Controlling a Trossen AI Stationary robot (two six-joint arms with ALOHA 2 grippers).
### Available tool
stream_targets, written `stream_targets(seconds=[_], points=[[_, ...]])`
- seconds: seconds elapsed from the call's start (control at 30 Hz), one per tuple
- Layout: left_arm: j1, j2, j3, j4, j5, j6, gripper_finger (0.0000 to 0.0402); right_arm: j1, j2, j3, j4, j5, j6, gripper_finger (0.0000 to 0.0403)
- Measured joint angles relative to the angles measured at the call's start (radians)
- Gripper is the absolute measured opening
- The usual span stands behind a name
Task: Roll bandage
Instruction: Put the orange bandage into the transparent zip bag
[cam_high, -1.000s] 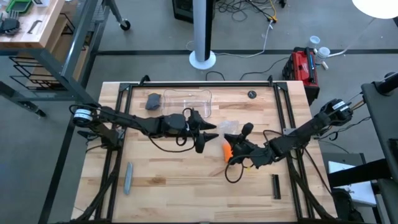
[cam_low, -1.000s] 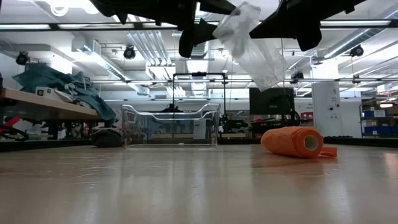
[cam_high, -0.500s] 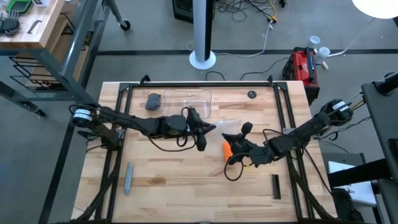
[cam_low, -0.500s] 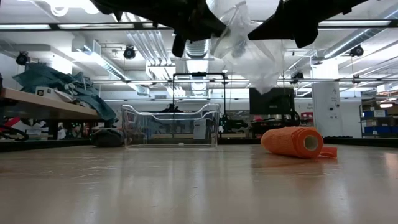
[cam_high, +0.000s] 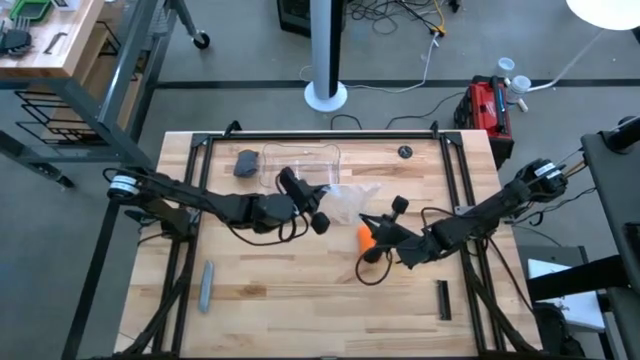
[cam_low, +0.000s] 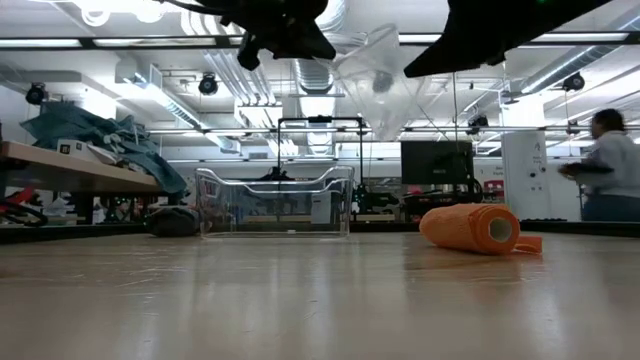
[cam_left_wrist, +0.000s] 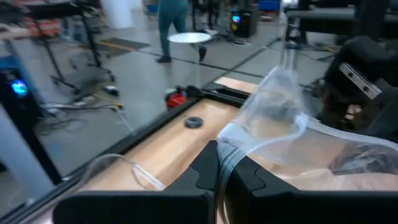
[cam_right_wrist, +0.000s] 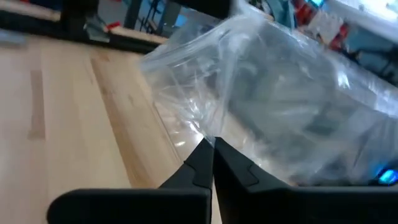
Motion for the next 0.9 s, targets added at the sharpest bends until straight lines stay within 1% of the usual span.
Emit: stream_targets(seconds=[0.13,0.23,0.37,0.5,0.57,0.63,0.7,0.8,0.9], points=[[-0.029,0.0,0.0,-0.008,-0.123,0.025,0.0,-0.013,-0.023,0.0,-0.009,-0.009,0.14,0.0002],[-0.044,0.0,0.0,-0.006,-0.183,0.044,0.0,-0.022,-0.048,0.0,-0.013,-0.037,0.208,0.0018],[-0.046,-0.001,0.001,-0.006,-0.202,0.046,0.0,-0.046,-0.054,0.0,-0.017,-0.057,0.258,0.006],[-0.047,-0.001,0.001,-0.007,-0.216,0.045,0.0,-0.059,-0.054,0.0,-0.02,-0.064,0.281,0.011],[-0.053,-0.001,0.002,-0.023,-0.278,0.044,0.0,-0.059,-0.054,0.0,-0.032,-0.065,0.282,0.0134],[-0.062,-0.002,0.002,-0.049,-0.365,0.044,0.0,-0.059,-0.057,0.0,-0.058,-0.065,0.291,0.0156],[-0.074,-0.002,0.002,-0.062,-0.436,0.045,0.0,-0.059,-0.071,-0.001,-0.111,-0.076,0.335,0.0175],[-0.092,-0.002,0.002,-0.063,-0.508,0.058,0.0,-0.068,-0.101,-0.001,-0.232,-0.137,0.468,0.0196],[-0.113,-0.001,0.002,-0.061,-0.615,0.089,0.0,-0.104,-0.12,-0.001,-0.408,-0.302,0.675,0.0209]])
